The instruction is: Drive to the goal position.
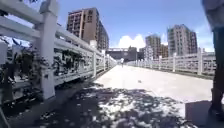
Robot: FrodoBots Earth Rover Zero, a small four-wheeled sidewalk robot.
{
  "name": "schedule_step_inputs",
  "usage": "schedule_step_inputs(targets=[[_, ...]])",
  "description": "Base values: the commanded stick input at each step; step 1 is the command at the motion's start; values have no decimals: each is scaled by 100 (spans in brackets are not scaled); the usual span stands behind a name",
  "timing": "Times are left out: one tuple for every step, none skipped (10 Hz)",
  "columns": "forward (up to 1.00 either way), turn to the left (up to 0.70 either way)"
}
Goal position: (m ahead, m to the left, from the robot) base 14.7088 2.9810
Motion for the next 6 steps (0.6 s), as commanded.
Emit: schedule_step_inputs(targets=[[70,0],[70,0],[70,0],[70,0],[70,0],[70,0]])
